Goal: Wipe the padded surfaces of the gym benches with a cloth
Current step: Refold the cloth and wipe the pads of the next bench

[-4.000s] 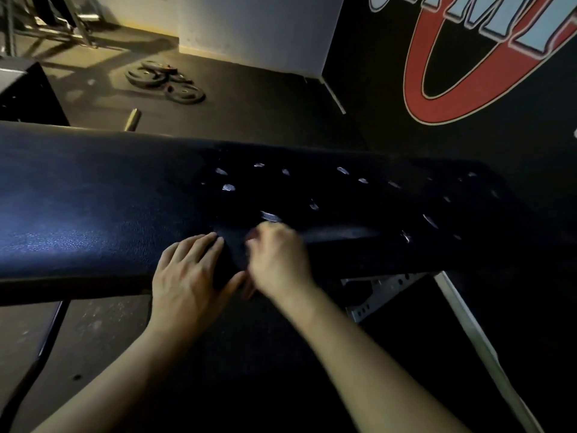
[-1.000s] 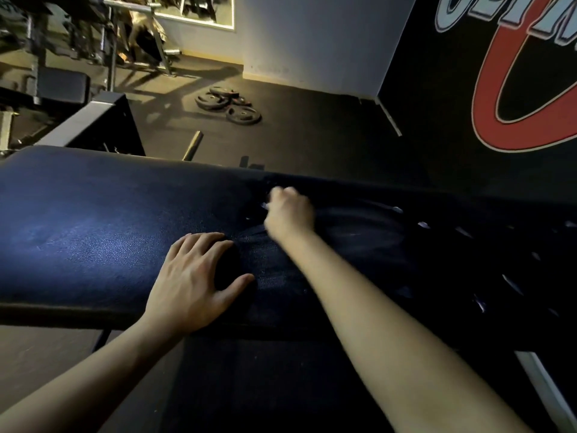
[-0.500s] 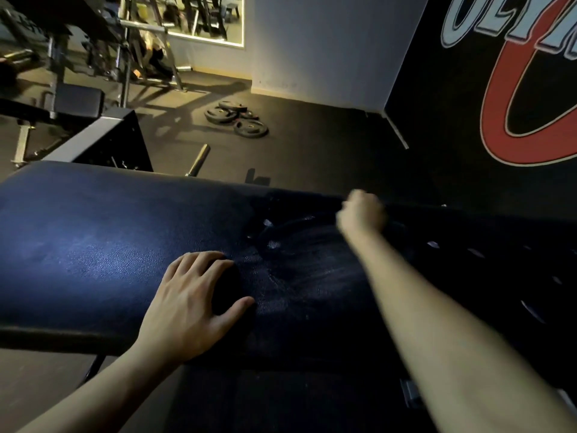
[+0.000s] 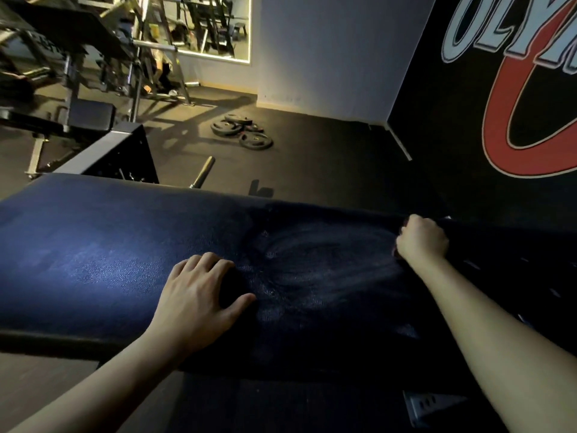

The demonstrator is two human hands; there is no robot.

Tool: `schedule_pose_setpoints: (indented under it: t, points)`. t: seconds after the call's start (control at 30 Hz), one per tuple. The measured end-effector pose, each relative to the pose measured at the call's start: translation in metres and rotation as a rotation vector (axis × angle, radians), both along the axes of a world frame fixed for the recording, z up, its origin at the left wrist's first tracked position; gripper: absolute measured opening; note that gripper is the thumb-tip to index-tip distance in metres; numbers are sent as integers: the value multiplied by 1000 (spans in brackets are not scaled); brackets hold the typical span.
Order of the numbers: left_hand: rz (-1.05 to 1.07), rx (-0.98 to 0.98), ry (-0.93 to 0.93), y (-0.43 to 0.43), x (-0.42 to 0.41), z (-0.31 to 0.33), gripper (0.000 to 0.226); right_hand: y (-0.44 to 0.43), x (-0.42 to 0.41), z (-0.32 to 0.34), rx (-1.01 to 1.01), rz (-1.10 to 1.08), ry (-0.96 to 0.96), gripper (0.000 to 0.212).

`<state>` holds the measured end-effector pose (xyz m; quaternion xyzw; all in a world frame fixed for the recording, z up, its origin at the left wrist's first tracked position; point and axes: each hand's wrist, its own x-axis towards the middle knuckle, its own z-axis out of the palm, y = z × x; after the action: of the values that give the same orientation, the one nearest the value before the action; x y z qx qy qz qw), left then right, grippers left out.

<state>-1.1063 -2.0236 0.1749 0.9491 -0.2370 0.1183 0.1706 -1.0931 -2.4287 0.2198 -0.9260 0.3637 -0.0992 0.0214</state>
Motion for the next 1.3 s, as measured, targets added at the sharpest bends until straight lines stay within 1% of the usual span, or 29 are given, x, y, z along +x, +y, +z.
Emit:
schedule_pose_setpoints:
  t: [0.03,0.1,0.2,0.3,0.37,0.4,0.43,0.47,0.6,0.63,0.67,0.7,0.77,0.87,0.93,0.97,1.0,1.03,1.07,1.1,1.17,1.23,1.3]
  points:
    - [26,5,-3,-6,1,-1,59,8,17,-2,8,-4,-9,28]
    - [47,-1,-29,-15,1,-5,51,46,54,-7,50,66,-31,28]
    - [47,-37,-90,-19,3,-9,42,126,95,-13,149,323,-66,26]
    - [57,-30,-94,-17,2,-10,45,193,74,-11,219,720,-27,19]
    - [55,-13,-75,-17,2,-9,49,196,35,-13,201,950,6,18]
    - [58,-7,-62,-17,1,-9,49,181,17,-16,170,993,3,18]
    - [59,-8,-52,-17,0,-8,49,158,5,-18,142,958,-9,19]
    - [60,-10,-45,-16,-1,-9,49,127,-3,-18,105,855,-17,20]
    - [62,-33,-44,-18,-1,-9,45,-9,6,-9,25,237,-34,16]
    - [58,-37,-47,-19,0,-10,44,-21,18,-6,23,149,-35,15]
    - [54,-40,-48,-19,1,-11,42,-18,33,-6,23,111,-46,15]
    - [52,-46,-49,-19,1,-11,41,-2,49,-8,30,112,-50,17]
    - [49,-58,-57,-19,3,-11,39,51,84,-12,79,192,-79,20]
    - [46,-56,-63,-19,4,-11,38,153,109,-16,213,482,-111,18]
    - [44,-41,-59,-18,4,-11,41,203,91,-13,239,719,-62,15]
    - [39,-29,-52,-17,3,-11,42,210,77,-13,237,812,-39,15]
    - [36,-19,-46,-16,3,-11,44,204,62,-15,230,858,-33,16]
    - [36,-15,-43,-16,2,-10,44,187,49,-17,204,852,-46,18]
    - [35,-13,-42,-15,2,-10,45,162,36,-18,173,787,-73,19]
    - [33,-11,-40,-14,1,-11,46,128,24,-18,147,667,-91,20]
    - [39,-14,-44,-15,1,-11,46,47,-2,-14,98,357,-90,20]
    - [41,-9,-45,-18,2,-10,46,-24,-33,-3,63,83,-56,16]
    - [50,-3,-50,-20,3,-10,45,-39,-49,4,84,-49,-62,16]
